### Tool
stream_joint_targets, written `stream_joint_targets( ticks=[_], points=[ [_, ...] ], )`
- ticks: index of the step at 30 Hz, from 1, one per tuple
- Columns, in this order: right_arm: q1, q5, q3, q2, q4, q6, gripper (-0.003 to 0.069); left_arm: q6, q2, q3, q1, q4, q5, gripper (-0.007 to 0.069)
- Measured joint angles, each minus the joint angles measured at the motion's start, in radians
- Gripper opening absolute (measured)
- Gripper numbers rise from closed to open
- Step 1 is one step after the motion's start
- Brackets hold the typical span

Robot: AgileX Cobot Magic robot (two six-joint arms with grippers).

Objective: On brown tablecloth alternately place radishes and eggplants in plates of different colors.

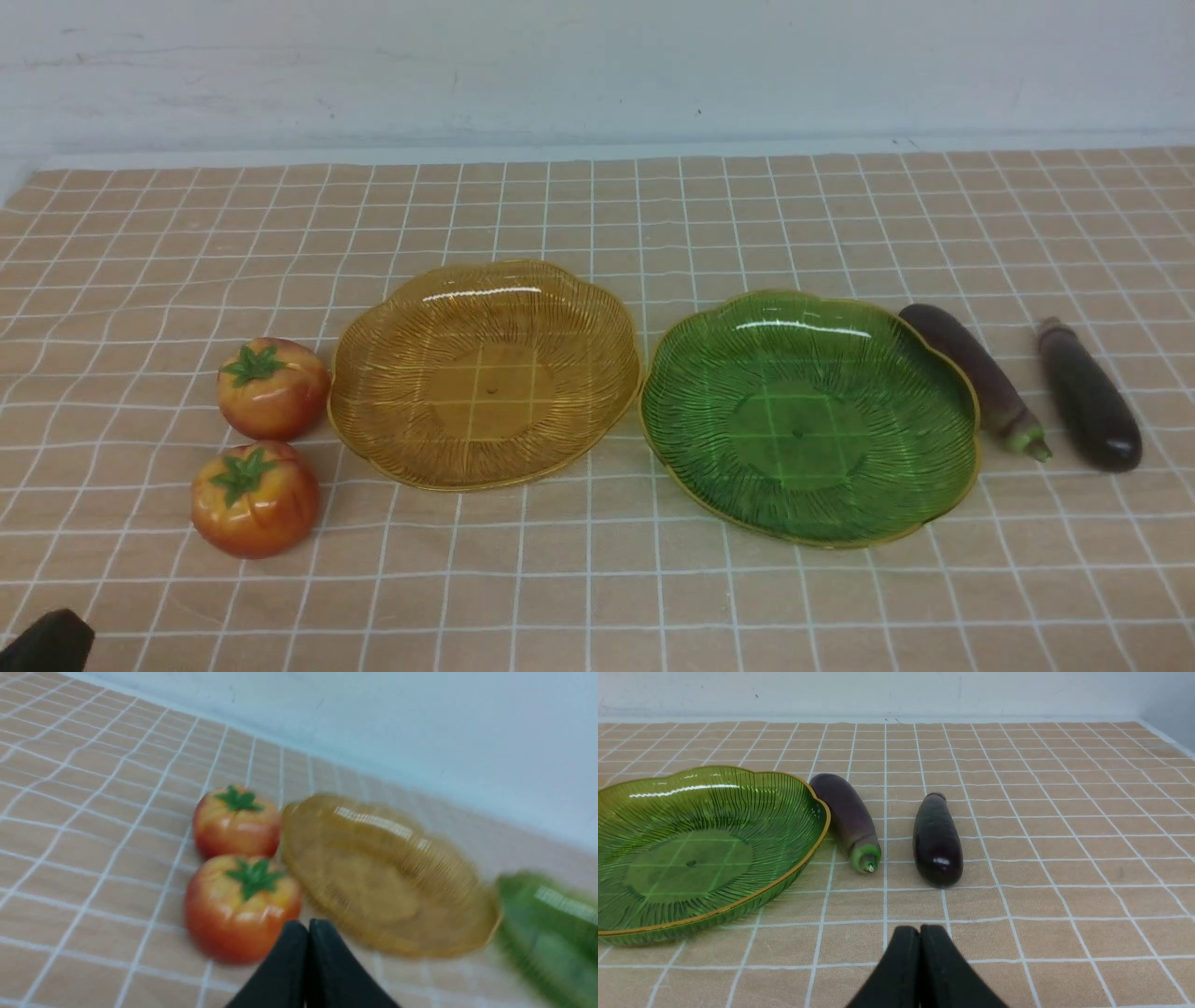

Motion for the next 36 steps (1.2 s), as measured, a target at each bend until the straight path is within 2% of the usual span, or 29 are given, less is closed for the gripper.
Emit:
stream_joint_targets(
  ticks=[2,7,9,11,12,14,15,18,19,21,23,24,25,29,31,34,36],
  points=[
    [0.000,0.000,0.000,0.000,0.000,0.000,-0.0017,0.000,0.000,0.000,0.000,-0.026,-0.038,-0.0013],
    [0.000,-0.007,0.000,0.000,0.004,0.000,-0.0017,-0.009,0.000,0.000,0.000,-0.128,-0.260,-0.0013],
    [0.000,-0.036,0.003,0.000,0.035,0.013,-0.0017,-0.027,0.000,-0.007,0.000,-0.164,-0.381,-0.0013],
    [0.000,-0.080,0.005,0.000,0.086,0.035,-0.0017,-0.034,0.000,-0.038,0.000,-0.183,-0.406,-0.0013],
    [0.000,-0.157,0.005,0.000,0.180,0.085,-0.0017,-0.030,0.004,-0.130,0.000,-0.188,-0.364,-0.0013],
    [0.000,-0.179,0.005,0.000,0.230,0.114,-0.0017,-0.021,0.016,-0.192,0.000,-0.188,-0.324,-0.0013],
    [0.000,-0.214,0.005,0.000,0.299,0.153,-0.0017,-0.005,0.030,-0.231,0.000,-0.185,-0.274,-0.0013],
    [0.000,-0.282,0.005,0.000,0.505,0.260,-0.0017,0.061,0.172,-0.439,0.000,-0.167,-0.013,-0.0013],
    [0.000,-0.297,0.005,0.000,0.582,0.282,-0.0017,0.085,0.279,-0.532,0.000,-0.150,0.150,-0.0013],
    [0.000,-0.303,0.005,0.000,0.635,0.288,-0.0017,0.100,0.447,-0.640,0.000,-0.104,0.398,-0.0013],
    [0.000,-0.305,0.006,0.000,0.641,0.288,-0.0017,0.103,0.525,-0.678,0.000,-0.073,0.490,-0.0013],
    [0.000,-0.307,0.007,0.000,0.658,0.292,-0.0017,0.103,0.674,-0.736,0.000,-0.008,0.627,-0.0013],
    [0.000,-0.298,0.007,0.000,0.674,0.305,-0.0017,0.103,0.916,-0.805,0.000,0.147,0.769,-0.0013],
    [0.000,-0.292,0.007,0.000,0.675,0.303,-0.0017,0.103,0.935,-0.810,0.000,0.164,0.772,-0.0013],
    [0.005,-0.187,-0.001,0.000,0.680,0.270,-0.0017,0.103,1.066,-0.849,0.000,0.211,0.774,-0.0013],
    [0.009,-0.023,-0.079,0.011,0.680,0.150,-0.0017,0.113,1.159,-0.880,0.000,0.219,0.757,-0.0013],
    [0.009,0.020,-0.133,0.052,0.680,0.076,-0.0017,0.131,1.203,-0.893,0.000,0.220,0.738,-0.0011]
  ],
)
